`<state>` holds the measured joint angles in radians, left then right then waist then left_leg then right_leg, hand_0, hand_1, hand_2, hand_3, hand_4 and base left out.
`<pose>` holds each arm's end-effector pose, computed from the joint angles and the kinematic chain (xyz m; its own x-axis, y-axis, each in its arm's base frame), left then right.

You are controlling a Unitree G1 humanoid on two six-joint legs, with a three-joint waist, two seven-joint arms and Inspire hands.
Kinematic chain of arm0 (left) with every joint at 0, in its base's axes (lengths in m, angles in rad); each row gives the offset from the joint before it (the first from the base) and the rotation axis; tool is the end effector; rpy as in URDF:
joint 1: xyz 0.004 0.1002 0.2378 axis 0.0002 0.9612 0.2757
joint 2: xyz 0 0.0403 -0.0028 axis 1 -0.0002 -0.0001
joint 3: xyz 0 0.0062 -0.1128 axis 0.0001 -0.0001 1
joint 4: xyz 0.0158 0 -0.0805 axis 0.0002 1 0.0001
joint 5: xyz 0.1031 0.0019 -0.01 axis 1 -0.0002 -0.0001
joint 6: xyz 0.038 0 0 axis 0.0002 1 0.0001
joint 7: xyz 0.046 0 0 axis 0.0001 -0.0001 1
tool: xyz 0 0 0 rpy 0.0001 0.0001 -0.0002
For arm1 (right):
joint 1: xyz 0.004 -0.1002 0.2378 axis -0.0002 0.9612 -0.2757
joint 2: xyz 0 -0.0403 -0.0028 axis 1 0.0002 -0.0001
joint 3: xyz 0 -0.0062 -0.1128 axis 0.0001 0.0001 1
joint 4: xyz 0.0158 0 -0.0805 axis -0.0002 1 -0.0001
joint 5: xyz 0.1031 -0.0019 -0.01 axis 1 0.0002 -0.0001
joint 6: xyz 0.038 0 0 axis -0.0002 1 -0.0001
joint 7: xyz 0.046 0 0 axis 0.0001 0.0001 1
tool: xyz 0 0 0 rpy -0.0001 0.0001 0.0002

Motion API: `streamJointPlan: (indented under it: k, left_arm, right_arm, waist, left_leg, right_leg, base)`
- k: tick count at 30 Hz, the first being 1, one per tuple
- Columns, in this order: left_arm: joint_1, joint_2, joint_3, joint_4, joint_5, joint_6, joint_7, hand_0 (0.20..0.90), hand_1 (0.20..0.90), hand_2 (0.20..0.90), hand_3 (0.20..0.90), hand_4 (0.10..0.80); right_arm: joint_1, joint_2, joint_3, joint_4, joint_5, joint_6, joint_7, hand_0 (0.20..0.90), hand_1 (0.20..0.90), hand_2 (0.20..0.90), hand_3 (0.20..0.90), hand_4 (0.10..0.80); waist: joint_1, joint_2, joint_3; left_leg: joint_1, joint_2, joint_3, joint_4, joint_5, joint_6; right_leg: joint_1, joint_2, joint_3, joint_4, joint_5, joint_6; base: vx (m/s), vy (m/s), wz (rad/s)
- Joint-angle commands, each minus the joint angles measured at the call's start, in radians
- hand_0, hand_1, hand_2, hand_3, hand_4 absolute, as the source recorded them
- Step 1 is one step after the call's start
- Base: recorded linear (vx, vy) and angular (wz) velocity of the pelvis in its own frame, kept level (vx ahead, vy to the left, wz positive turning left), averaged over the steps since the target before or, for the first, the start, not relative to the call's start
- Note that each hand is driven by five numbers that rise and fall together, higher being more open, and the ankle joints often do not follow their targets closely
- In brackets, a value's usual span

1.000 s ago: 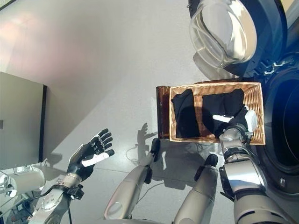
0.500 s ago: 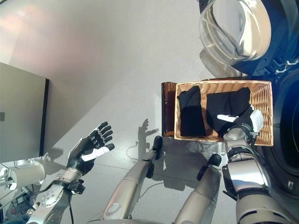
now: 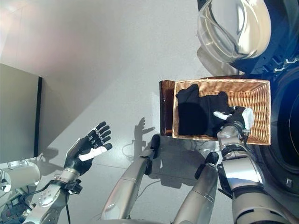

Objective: Pick up the clothes and place them into the washing machine

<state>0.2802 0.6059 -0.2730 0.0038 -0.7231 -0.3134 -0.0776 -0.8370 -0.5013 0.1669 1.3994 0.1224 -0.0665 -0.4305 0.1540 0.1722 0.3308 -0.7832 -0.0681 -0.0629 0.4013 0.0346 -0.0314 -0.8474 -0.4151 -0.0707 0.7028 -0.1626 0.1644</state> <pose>0.1349 0.2329 0.0106 0.9788 -0.1789 -0.0996 0.1593 0.9709 -0.1788 0.3156 -0.2808 0.0543 0.7375 -0.6505 -0.1813 0.4675 0.6856 -0.5580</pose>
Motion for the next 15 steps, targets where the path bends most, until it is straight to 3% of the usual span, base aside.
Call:
streamJointPlan:
  k: [1, 15]
  left_arm:
    - [0.041, 0.049, 0.111, -0.105, -0.014, -0.08, -0.003, 0.9, 0.9, 0.9, 0.9, 0.8]
    - [0.006, 0.038, 0.105, -0.048, -0.004, -0.082, 0.0, 0.9, 0.9, 0.9, 0.9, 0.8]
  right_arm:
    - [-0.029, 0.0, 0.048, 0.004, -0.032, -0.016, 0.007, 0.2, 0.2, 0.2, 0.2, 0.3]
    - [0.074, -0.024, -0.024, -0.042, 0.026, -0.035, -0.017, 0.2, 0.2, 0.2, 0.2, 0.3]
  waist:
    - [0.024, 0.002, -0.005]
    - [0.009, -0.02, -0.017]
  left_leg:
    - [0.049, 0.02, -0.004, 0.042, -0.13, -0.025]
    - [0.156, 0.026, -0.007, -0.045, -0.112, -0.029]
  right_leg:
    - [-0.038, -0.015, 0.098, -0.09, 0.198, 0.049]
    - [0.079, -0.018, 0.066, -0.186, 0.236, 0.06]
  base:
    - [0.0, 0.0, 0.0]
    - [0.009, -0.005, -0.02]
